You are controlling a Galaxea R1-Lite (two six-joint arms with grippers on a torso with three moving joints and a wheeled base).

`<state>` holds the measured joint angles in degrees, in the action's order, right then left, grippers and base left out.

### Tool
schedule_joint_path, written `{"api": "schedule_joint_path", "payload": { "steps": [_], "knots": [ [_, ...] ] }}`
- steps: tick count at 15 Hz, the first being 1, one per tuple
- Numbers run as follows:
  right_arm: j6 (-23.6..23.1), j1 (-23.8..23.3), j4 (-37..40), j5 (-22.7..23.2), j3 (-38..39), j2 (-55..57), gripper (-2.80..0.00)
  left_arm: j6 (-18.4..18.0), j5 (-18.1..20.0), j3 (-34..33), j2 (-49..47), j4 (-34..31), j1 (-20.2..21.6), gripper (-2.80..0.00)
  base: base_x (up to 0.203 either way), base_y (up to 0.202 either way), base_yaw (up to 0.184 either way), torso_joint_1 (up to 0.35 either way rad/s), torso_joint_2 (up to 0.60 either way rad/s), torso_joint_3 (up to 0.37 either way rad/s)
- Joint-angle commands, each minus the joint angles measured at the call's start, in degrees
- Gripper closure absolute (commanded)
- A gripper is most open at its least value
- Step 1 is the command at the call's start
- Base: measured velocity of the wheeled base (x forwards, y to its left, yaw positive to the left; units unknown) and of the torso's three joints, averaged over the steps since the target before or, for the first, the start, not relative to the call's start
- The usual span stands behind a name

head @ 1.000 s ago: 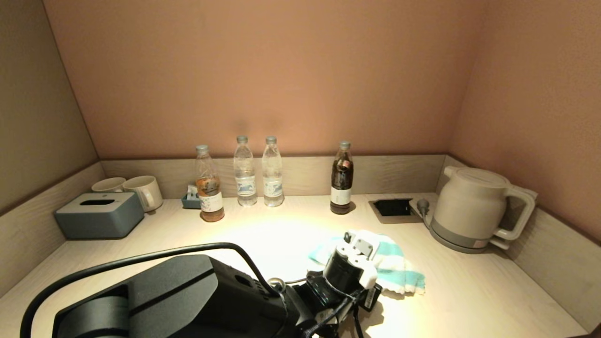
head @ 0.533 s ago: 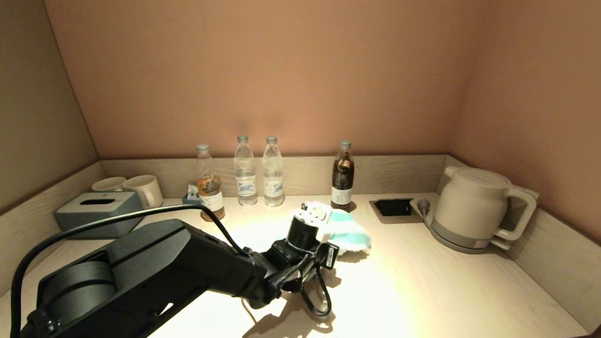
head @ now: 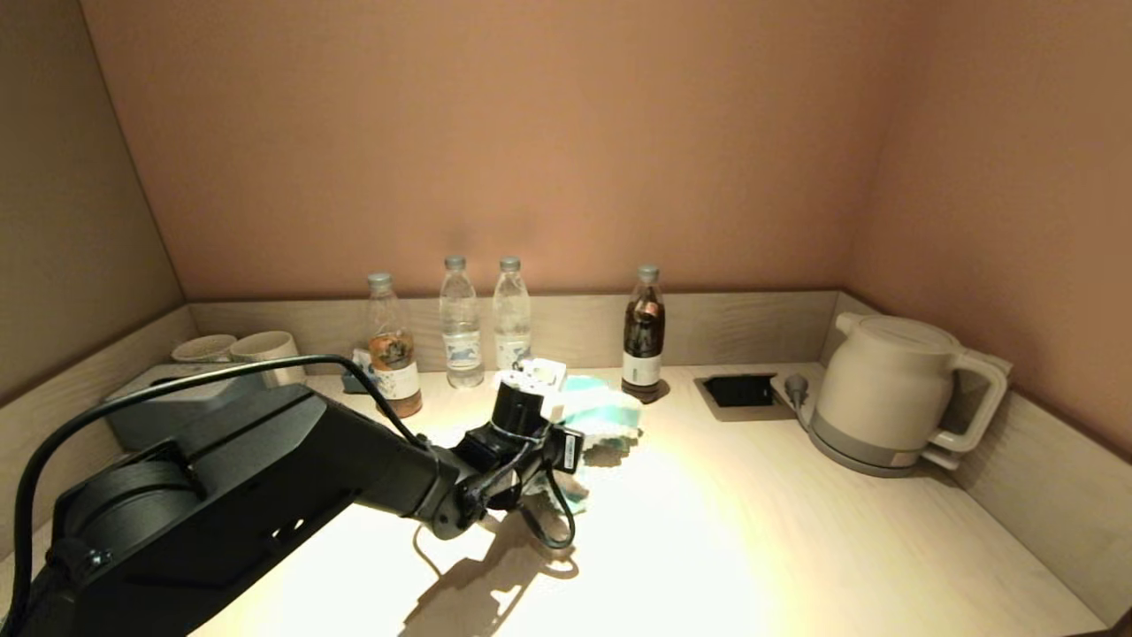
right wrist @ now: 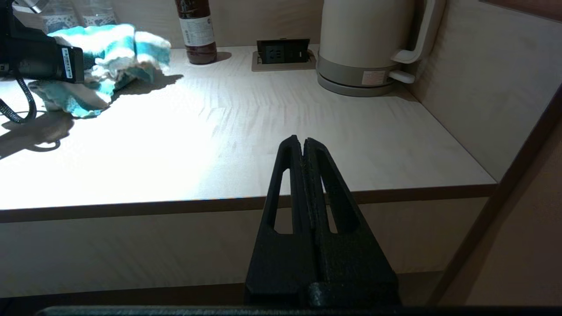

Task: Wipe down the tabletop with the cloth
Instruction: Sweep the stains on the table

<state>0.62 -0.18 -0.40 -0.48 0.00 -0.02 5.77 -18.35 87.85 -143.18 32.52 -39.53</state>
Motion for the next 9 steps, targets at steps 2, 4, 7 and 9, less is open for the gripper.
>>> {"api": "schedule_joint_path", "payload": {
  "steps": [2,4,7,9],
  "knots": [
    [0.0,0.0,0.0,0.0,0.0,0.0,0.0,0.2,-0.1,-0.2,-1.0,0.2,0.7,0.0,0.0,0.0,0.0,0.0,0.0,0.0],
    [0.0,0.0,0.0,0.0,0.0,0.0,0.0,0.3,-0.1,0.1,-1.2,0.1,0.7,0.0,0.0,0.0,0.0,0.0,0.0,0.0],
    [0.0,0.0,0.0,0.0,0.0,0.0,0.0,0.2,-0.1,0.6,-1.7,0.1,0.5,0.0,0.0,0.0,0.0,0.0,0.0,0.0],
    [0.0,0.0,0.0,0.0,0.0,0.0,0.0,0.2,-0.1,0.5,-2.2,0.1,0.0,0.0,0.0,0.0,0.0,0.0,0.0,0.0]
  ]
}}
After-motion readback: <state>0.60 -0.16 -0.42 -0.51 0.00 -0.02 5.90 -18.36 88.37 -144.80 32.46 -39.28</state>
